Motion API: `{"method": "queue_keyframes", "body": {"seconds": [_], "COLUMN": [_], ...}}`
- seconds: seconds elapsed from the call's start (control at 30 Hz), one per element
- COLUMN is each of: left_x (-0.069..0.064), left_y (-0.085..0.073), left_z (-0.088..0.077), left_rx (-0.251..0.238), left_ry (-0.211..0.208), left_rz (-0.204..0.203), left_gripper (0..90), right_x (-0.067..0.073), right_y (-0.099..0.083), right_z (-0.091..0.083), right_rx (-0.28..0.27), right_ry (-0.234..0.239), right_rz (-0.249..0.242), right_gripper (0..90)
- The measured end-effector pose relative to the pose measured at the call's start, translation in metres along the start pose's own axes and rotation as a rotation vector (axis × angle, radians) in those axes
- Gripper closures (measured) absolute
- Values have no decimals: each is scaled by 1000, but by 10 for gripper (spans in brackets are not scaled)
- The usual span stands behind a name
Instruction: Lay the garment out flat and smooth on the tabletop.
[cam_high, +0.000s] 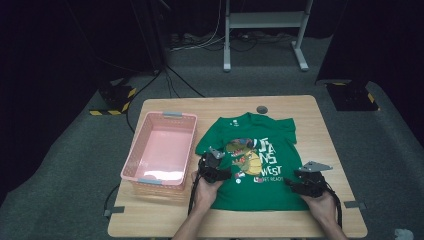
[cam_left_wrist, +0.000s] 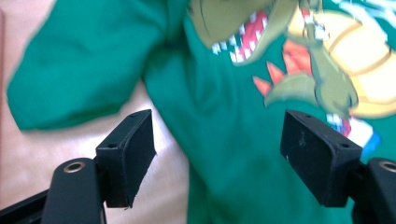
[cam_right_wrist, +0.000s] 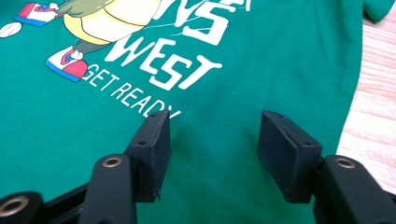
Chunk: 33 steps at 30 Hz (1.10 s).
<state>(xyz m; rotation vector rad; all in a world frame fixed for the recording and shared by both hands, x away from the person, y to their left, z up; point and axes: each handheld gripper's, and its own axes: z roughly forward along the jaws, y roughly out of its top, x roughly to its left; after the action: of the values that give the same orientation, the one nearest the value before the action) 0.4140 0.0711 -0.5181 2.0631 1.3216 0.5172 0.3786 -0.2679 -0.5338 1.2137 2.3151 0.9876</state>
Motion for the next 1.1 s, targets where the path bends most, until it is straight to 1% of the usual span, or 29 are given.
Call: {"method": "queue_keyframes", "body": {"seconds": [0.1,0.13,0.2,0.27,0.37,0.47,0.57,0.63,0.7,0.77,0.8,0.9,0.93,0.97,1.03,1.1], "left_x": [4,5,8,10,12,15,19,24,29,34,37,42,42,43,42,42], "left_y": [13,17,26,35,45,51,55,60,68,77,83,94,97,99,101,101], "left_z": [6,9,13,17,20,24,27,28,30,33,36,44,48,52,60,67], "left_rx": [-18,-18,-18,-18,-30,-40,-36,-40,-48,-53,-50,-29,-15,-1,28,42], "left_ry": [13,11,8,8,-6,-24,-30,-27,-23,-22,-18,-9,-5,0,18,17], "left_rz": [-6,-11,-21,-19,-33,-50,-66,-81,-104,-127,-138,-160,-162,-157,-132,-136], "left_gripper": [246,243,240,236,229,223,220,219,218,218,218,219,223,232,256,283], "right_x": [-1,-1,-1,-2,-4,-6,-8,-7,-4,-1,1,2,2,3,3,2], "right_y": [-1,-1,-1,0,0,4,9,11,13,13,12,11,10,10,8,7], "right_z": [-1,-1,-3,-4,-4,0,3,4,6,9,11,9,9,8,8,7], "right_rx": [6,8,24,40,40,33,13,-2,-1,19,26,31,31,31,24,18], "right_ry": [3,6,10,19,12,-15,-29,-22,-9,6,9,15,16,18,22,26], "right_rz": [-7,-14,-42,-52,-44,-37,-4,10,-1,-27,-42,-50,-55,-59,-59,-59], "right_gripper": [428,434,442,439,424,408,398,395,394,388,382,378,377,376,375,375]}}
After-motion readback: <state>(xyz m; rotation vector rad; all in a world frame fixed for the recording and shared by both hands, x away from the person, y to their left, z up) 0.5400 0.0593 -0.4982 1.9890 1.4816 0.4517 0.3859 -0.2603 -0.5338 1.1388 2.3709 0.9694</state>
